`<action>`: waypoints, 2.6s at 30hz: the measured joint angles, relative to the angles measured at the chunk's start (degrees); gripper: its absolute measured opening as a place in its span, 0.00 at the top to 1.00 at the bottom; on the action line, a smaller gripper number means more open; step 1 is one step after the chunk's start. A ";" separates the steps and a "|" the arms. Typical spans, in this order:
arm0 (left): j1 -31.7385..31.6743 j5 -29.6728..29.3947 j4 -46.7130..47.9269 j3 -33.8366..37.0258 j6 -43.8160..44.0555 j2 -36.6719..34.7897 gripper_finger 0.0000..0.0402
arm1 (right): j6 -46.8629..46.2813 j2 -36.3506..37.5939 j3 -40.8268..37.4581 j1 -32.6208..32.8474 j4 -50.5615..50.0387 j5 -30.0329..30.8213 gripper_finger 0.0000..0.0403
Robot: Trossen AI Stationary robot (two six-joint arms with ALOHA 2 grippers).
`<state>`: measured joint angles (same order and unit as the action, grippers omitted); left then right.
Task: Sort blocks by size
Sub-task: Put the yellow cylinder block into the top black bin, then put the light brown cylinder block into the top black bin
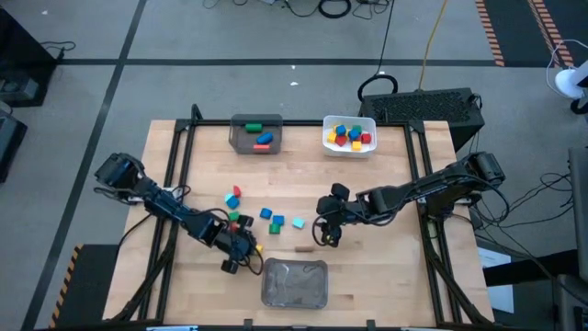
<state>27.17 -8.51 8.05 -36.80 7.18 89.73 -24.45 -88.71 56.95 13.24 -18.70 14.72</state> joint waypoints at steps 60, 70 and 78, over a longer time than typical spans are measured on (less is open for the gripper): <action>-74.21 12.92 -25.27 -0.28 -25.53 -4.05 0.65 | -2.97 -13.29 0.09 0.37 14.24 0.39 0.44; -75.20 13.97 -24.78 -1.62 -25.52 3.21 0.61 | -2.97 -13.22 0.09 0.37 14.14 0.30 0.44; -75.17 14.16 -24.52 -1.62 -25.49 3.52 0.58 | -2.97 -13.20 0.09 0.37 14.13 0.20 0.44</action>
<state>-48.01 5.65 -16.47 -38.41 -18.31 93.25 -27.41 -101.91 57.04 13.61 -4.57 14.92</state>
